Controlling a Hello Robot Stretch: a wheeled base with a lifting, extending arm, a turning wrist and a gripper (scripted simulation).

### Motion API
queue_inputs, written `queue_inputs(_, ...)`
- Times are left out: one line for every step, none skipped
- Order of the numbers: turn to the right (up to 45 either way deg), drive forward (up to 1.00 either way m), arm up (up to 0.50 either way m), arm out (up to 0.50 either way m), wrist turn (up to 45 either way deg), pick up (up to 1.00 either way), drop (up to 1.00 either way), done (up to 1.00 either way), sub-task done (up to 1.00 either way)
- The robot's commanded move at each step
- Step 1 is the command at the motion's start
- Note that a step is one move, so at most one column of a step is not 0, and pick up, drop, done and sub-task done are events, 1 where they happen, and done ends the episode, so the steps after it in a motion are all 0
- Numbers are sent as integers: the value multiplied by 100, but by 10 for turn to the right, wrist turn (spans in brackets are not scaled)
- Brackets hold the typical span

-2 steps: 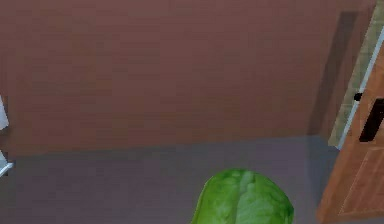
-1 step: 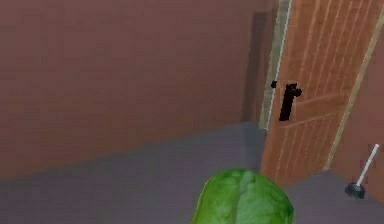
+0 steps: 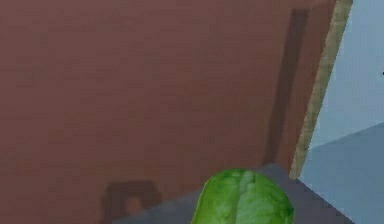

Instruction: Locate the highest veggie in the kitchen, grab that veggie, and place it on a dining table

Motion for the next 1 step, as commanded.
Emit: queue_inputs(30, 0, 0, 0, 0, 0, 0, 0, 0)
